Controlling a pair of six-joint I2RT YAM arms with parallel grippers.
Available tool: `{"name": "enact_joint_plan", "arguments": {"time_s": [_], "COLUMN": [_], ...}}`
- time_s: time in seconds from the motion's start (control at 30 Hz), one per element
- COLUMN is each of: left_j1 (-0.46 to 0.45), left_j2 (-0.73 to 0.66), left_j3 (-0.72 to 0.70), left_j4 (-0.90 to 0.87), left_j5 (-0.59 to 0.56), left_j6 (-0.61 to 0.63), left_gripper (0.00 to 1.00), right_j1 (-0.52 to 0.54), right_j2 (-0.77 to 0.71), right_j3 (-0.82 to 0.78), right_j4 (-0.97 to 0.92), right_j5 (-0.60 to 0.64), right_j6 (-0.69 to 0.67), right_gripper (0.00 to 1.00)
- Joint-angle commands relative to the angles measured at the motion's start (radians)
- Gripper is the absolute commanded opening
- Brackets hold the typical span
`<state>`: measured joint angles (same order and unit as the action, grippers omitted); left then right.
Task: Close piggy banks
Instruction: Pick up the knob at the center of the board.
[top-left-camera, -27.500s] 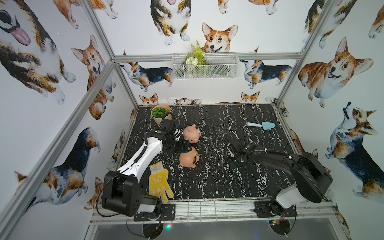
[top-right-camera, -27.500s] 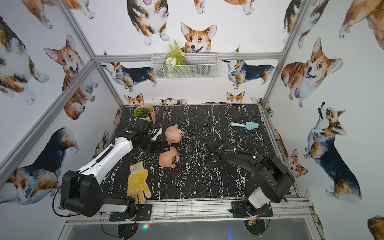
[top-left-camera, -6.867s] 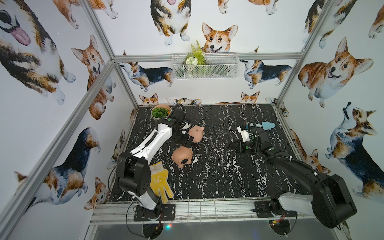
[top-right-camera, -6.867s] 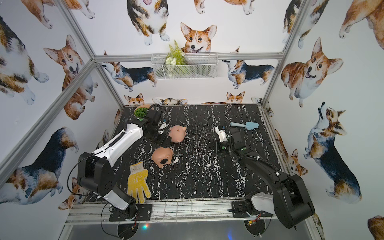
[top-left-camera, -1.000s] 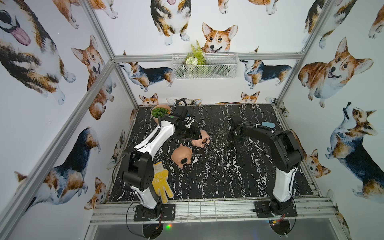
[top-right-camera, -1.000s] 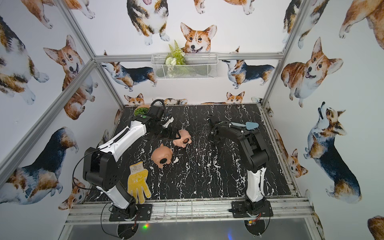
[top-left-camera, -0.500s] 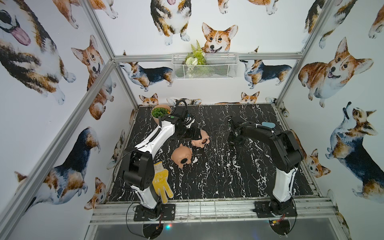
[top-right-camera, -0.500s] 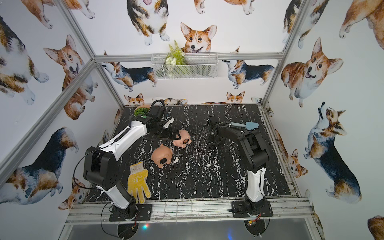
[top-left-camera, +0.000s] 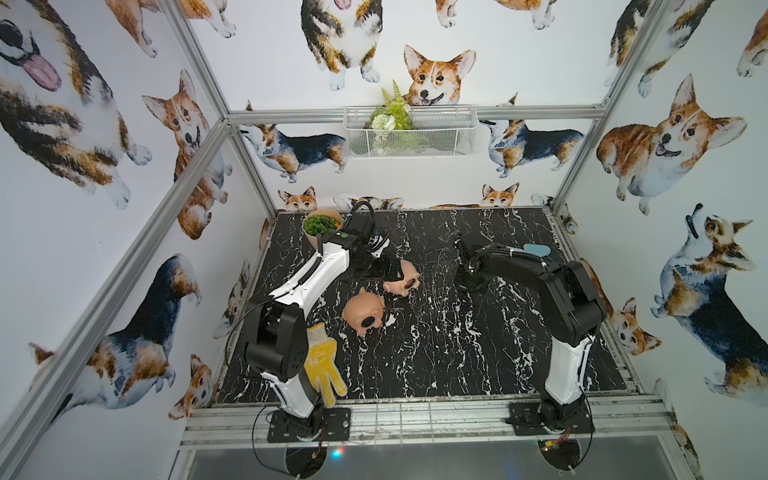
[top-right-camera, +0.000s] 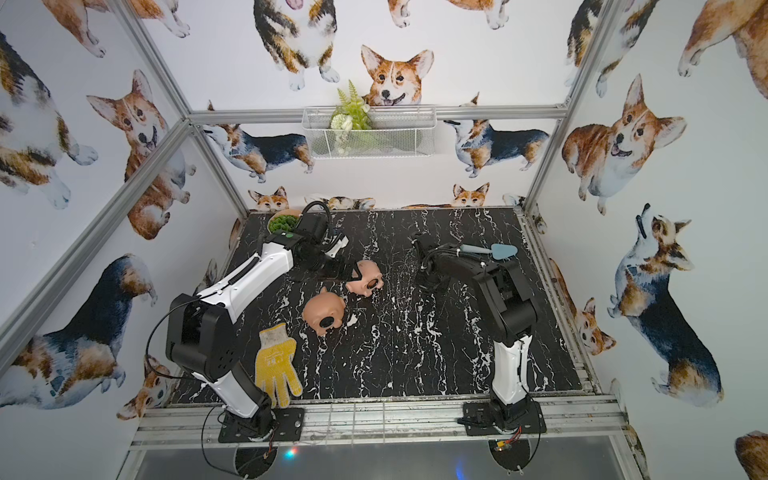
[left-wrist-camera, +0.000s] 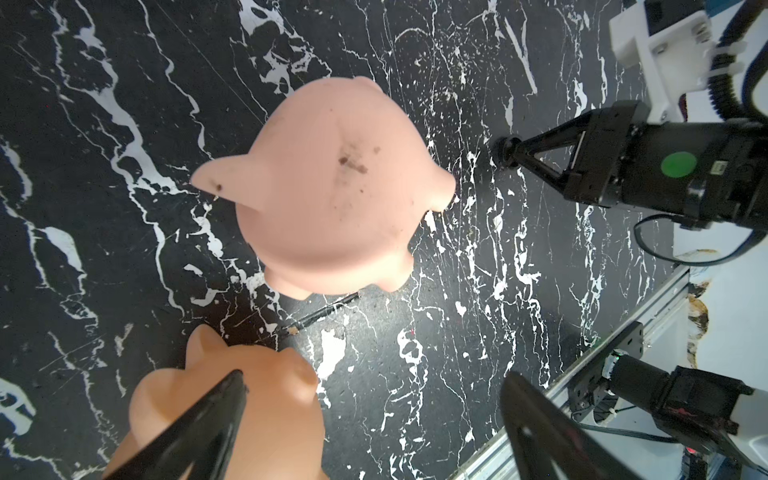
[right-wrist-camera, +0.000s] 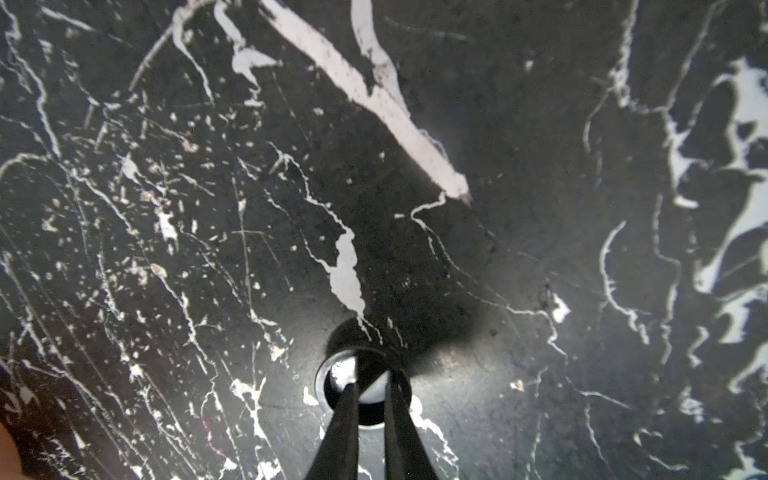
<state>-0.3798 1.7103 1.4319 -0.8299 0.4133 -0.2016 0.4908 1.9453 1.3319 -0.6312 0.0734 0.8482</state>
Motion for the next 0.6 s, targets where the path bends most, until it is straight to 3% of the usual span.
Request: {"name": "enact_joint_plan", "arguments": {"time_s": [0.0,0.37,0.57], "left_j1": [0.003,0.003,0.002], "left_j2": [-0.008,-0.008,-0.008], "left_j3": [-0.004,-0.002,-0.002], "left_j4": [0.002,-0.002,-0.005], "left_j5": [0.009,0.011,0.01], "left_j6": [0.016,0.018,0.021], "left_gripper": [0.97,0.96,0.96], "right_j1": [0.002,0.001,0.001], "right_j2": [0.009,0.034,0.049], "right_j3": [0.003,-0.002,0.016], "right_j4": [-0.017,-0.013,-0.041], "right_j5": [0.0,0.002,0.008], "right_j6": [0.031,0.023,-0.019], "right_gripper": [0.16,0.17,0.11]}}
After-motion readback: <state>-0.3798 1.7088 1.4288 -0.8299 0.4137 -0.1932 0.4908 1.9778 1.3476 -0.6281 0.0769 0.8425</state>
